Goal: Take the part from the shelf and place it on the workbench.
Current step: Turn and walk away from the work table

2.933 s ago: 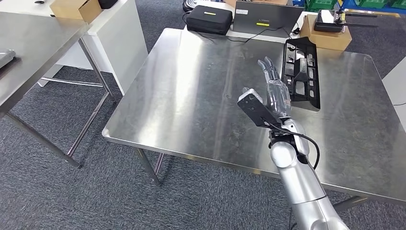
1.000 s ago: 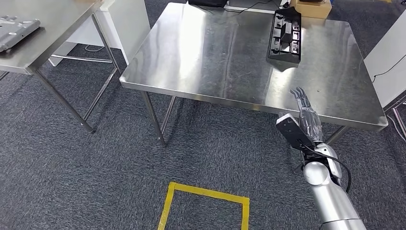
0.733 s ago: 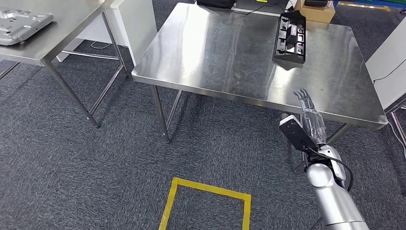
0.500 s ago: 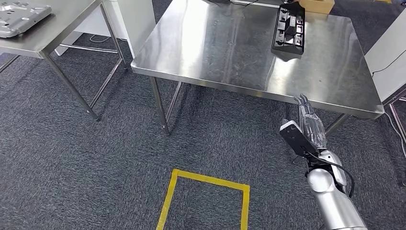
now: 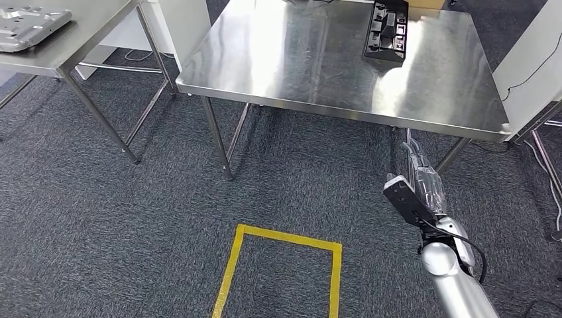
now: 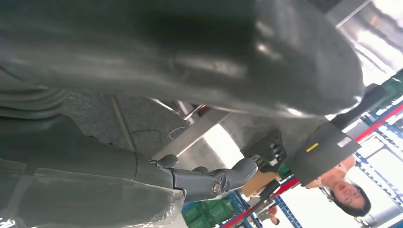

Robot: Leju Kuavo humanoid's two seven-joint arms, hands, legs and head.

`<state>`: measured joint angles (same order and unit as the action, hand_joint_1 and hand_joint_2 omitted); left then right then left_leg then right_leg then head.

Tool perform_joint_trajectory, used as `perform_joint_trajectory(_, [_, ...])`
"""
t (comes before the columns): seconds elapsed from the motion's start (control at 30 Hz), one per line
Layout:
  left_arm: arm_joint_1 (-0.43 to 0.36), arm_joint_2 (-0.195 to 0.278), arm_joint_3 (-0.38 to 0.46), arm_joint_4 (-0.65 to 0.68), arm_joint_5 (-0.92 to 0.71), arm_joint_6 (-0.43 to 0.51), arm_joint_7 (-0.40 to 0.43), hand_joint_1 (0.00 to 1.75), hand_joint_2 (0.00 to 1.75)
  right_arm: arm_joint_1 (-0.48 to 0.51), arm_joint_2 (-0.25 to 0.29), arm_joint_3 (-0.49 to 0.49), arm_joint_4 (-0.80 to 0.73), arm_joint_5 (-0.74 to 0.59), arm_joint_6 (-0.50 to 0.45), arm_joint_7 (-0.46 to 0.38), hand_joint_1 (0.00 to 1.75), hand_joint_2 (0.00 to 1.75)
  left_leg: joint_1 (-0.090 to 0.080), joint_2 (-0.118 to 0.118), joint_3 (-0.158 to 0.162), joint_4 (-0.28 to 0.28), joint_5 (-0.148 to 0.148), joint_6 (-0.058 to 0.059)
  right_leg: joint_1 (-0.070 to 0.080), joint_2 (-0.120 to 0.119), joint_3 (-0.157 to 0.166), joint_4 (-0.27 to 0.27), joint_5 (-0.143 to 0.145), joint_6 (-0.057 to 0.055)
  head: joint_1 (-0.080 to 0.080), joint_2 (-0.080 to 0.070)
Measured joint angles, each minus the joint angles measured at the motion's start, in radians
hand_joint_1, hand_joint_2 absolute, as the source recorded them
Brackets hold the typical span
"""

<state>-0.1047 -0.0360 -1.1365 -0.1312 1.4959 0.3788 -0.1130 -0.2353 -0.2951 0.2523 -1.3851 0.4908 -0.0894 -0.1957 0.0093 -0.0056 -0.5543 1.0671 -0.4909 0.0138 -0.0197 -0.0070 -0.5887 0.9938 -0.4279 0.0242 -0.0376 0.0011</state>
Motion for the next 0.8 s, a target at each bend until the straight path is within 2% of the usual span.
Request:
perform_joint_trajectory(0.03, [-0.001, 0.000, 0.000, 0.000, 0.000, 0.000, 0.000, 0.00, 0.00, 0.003, 0.001, -0.002, -0.002, 0.000, 0.000, 0.000, 0.00, 0.00, -0.003, -0.002, 0.027, -0.043, -0.004, 0.006, 0.000, 0.000, -0.004, 0.002, 0.005, 0.007, 0.000, 0.000])
perform_joint_trajectory(0.07, [-0.001, 0.000, 0.000, 0.000, -0.001, 0.000, 0.001, 0.00, 0.00, 0.005, 0.001, -0.004, -0.004, 0.000, 0.000, 0.000, 0.00, 0.00, -0.007, -0.003, 0.037, -0.063, -0.012, 0.012, 0.000, 0.000, -0.007, 0.003, 0.012, 0.014, 0.000, 0.000])
perform_joint_trajectory(0.13, [-0.001, -0.001, -0.001, 0.000, -0.001, -0.001, 0.001, 0.00, 0.00, 0.010, 0.002, -0.006, -0.004, -0.001, 0.000, 0.000, 0.00, 0.00, -0.010, -0.001, 0.029, -0.072, 0.002, 0.027, -0.002, 0.000, -0.011, 0.001, 0.024, 0.028, -0.001, 0.000])
perform_joint_trajectory(0.17, [-0.001, -0.001, -0.002, 0.000, -0.002, -0.001, 0.001, 0.00, 0.00, 0.014, 0.002, -0.008, -0.005, -0.001, 0.000, -0.001, 0.00, 0.00, -0.009, 0.000, 0.023, -0.077, 0.014, 0.034, -0.001, 0.002, -0.017, 0.006, 0.018, 0.032, -0.001, 0.000])
perform_joint_trajectory(0.2, [-0.002, -0.001, -0.003, 0.000, -0.003, -0.003, 0.001, 0.00, 0.00, 0.018, 0.001, -0.010, -0.005, -0.002, 0.001, -0.001, 0.00, 0.00, -0.007, 0.003, 0.014, -0.083, 0.027, 0.041, -0.001, 0.003, -0.028, 0.023, -0.002, 0.032, 0.003, 0.000])
perform_joint_trajectory(0.23, [-0.003, 0.000, -0.005, 0.000, -0.004, -0.005, 0.001, 0.00, 0.00, 0.021, -0.001, -0.013, -0.005, -0.003, 0.001, -0.002, 0.00, 0.00, -0.005, 0.005, 0.003, -0.087, 0.040, 0.047, 0.000, 0.004, -0.042, 0.058, -0.038, 0.027, 0.007, 0.000])
perform_joint_trajectory(0.3, [-0.002, 0.000, -0.007, 0.000, -0.008, -0.010, 0.001, 0.00, 0.00, 0.030, -0.003, -0.021, -0.005, -0.004, 0.001, -0.003, 0.00, 0.00, -0.008, 0.007, -0.024, -0.087, 0.063, 0.054, 0.000, 0.004, -0.069, 0.170, -0.125, 0.016, 0.015, 0.000])
perform_joint_trajectory(0.33, [-0.002, 0.000, -0.009, 0.000, -0.009, -0.013, 0.001, 0.00, 0.00, 0.037, -0.004, -0.026, -0.005, -0.005, 0.001, -0.005, 0.00, 0.00, -0.009, 0.008, -0.041, -0.087, 0.076, 0.055, 0.000, 0.004, -0.074, 0.226, -0.151, 0.017, 0.017, 0.000])
perform_joint_trajectory(0.37, [-0.002, 0.001, -0.010, 0.000, -0.011, -0.015, 0.001, 0.00, 0.00, 0.046, -0.006, -0.030, -0.006, -0.006, 0.001, -0.006, 0.00, 0.00, -0.010, 0.008, -0.058, -0.086, 0.089, 0.055, -0.001, 0.004, -0.068, 0.261, -0.157, 0.023, 0.017, 0.000])
perform_joint_trajectory(0.4, [-0.002, 0.001, -0.013, 0.000, -0.013, -0.017, 0.001, 0.00, 0.00, 0.056, -0.008, -0.034, -0.007, -0.006, 0.001, -0.009, 0.00, 0.00, -0.010, 0.008, -0.076, -0.085, 0.103, 0.053, -0.001, 0.004, -0.049, 0.268, -0.144, 0.033, 0.017, 0.000])
perform_joint_trajectory(0.43, [-0.002, 0.001, -0.015, 0.000, -0.015, -0.020, 0.001, 0.00, 0.00, 0.063, -0.011, -0.038, -0.009, -0.008, 0.001, -0.012, 0.00, 0.00, -0.010, 0.008, -0.094, -0.085, 0.117, 0.051, -0.002, 0.004, -0.014, 0.239, -0.120, 0.044, 0.018, 0.000])
perform_joint_trajectory(0.47, [-0.002, 0.001, -0.018, 0.000, -0.017, -0.022, 0.000, 0.00, 0.00, 0.068, -0.014, -0.043, -0.013, -0.011, 0.002, -0.015, 0.00, 0.00, -0.009, 0.008, -0.109, -0.083, 0.130, 0.047, -0.002, 0.004, 0.036, 0.179, -0.103, 0.049, 0.018, 0.000])
perform_joint_trajectory(0.5, [-0.002, 0.001, -0.020, 0.000, -0.019, -0.025, 0.000, 0.00, 0.00, 0.070, -0.018, -0.048, -0.017, -0.015, 0.002, -0.019, 0.00, 0.00, -0.011, 0.008, -0.121, -0.081, 0.142, 0.042, -0.001, 0.004, 0.096, 0.099, -0.104, 0.048, 0.018, 0.000])
perform_joint_trajectory(0.53, [-0.002, 0.002, -0.023, 0.000, -0.020, -0.027, -0.001, 0.00, 0.00, 0.071, -0.021, -0.053, -0.022, -0.018, 0.003, -0.022, 0.00, 0.00, -0.012, 0.009, -0.129, -0.081, 0.154, 0.036, 0.001, 0.005, 0.142, 0.027, -0.114, 0.041, 0.017, 0.000])
perform_joint_trajectory(0.57, [-0.002, 0.002, -0.024, 0.000, -0.021, -0.029, -0.002, 0.00, 0.00, 0.073, -0.025, -0.057, -0.026, -0.022, 0.004, -0.025, 0.00, 0.00, -0.013, 0.010, -0.133, -0.082, 0.166, 0.031, 0.004, 0.006, 0.172, -0.024, -0.128, 0.032, 0.016, 0.000])
perform_joint_trajectory(0.6, [-0.002, 0.003, -0.025, 0.000, -0.021, -0.031, -0.002, 0.00, 0.00, 0.076, -0.029, -0.060, -0.029, -0.024, 0.005, -0.026, 0.00, 0.00, -0.013, 0.011, -0.135, -0.086, 0.179, 0.025, 0.007, 0.006, 0.182, -0.049, -0.135, 0.022, 0.015, 0.000])
perform_joint_trajectory(0.63, [-0.001, 0.004, -0.026, 0.000, -0.021, -0.031, -0.003, 0.00, 0.00, 0.081, -0.032, -0.063, -0.031, -0.026, 0.006, -0.028, 0.00, 0.00, -0.011, 0.011, -0.135, -0.091, 0.190, 0.019, 0.006, 0.006, 0.172, -0.051, -0.130, 0.012, 0.013, 0.000])
perform_joint_trajectory(0.67, [0.001, 0.005, -0.026, 0.000, -0.021, -0.031, -0.003, 0.00, 0.00, 0.086, -0.034, -0.064, -0.032, -0.028, 0.008, -0.029, 0.00, 0.00, -0.009, 0.010, -0.139, -0.090, 0.186, 0.012, 0.006, 0.005, 0.163, -0.049, -0.119, 0.004, 0.013, 0.000])
perform_joint_trajectory(0.7, [0.003, 0.006, -0.027, 0.000, -0.022, -0.031, -0.003, 0.00, 0.00, 0.090, -0.035, -0.066, -0.032, -0.030, 0.009, -0.031, 0.00, 0.00, -0.007, 0.007, -0.145, -0.077, 0.160, 0.005, 0.004, 0.003, 0.153, -0.048, -0.107, -0.006, 0.011, 0.000])
perform_joint_trajectory(0.73, [0.005, 0.007, -0.027, 0.000, -0.022, -0.031, -0.003, 0.00, 0.00, 0.095, -0.035, -0.067, -0.033, -0.032, 0.009, -0.032, 0.00, 0.00, -0.005, 0.005, -0.153, -0.043, 0.111, -0.001, 0.002, 0.001, 0.140, -0.049, -0.094, -0.015, 0.009, 0.000])
perform_joint_trajectory(0.8, [0.005, 0.007, -0.028, 0.000, -0.023, -0.032, -0.002, 0.00, 0.00, 0.103, -0.035, -0.072, -0.035, -0.036, 0.010, -0.033, 0.00, 0.00, -0.001, 0.004, -0.174, 0.080, -0.010, -0.011, 0.002, -0.001, 0.113, -0.046, -0.067, -0.023, 0.004, 0.000])
